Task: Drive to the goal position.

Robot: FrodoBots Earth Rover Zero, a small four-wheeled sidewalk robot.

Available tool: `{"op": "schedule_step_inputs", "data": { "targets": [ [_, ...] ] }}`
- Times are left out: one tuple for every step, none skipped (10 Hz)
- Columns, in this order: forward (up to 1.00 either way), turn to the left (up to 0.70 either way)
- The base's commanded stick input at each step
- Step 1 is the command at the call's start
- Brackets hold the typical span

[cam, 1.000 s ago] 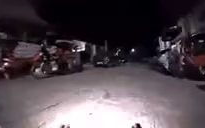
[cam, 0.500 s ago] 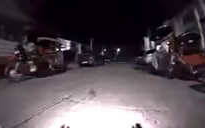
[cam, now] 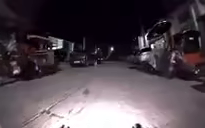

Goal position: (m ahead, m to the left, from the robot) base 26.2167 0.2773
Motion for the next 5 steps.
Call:
{"op": "schedule_step_inputs", "data": {
  "targets": [
    [0.85,0.00],
    [0.85,0.00],
    [0.85,0.00],
    [0.85,0.00],
    [0.85,0.00]
  ]
}}
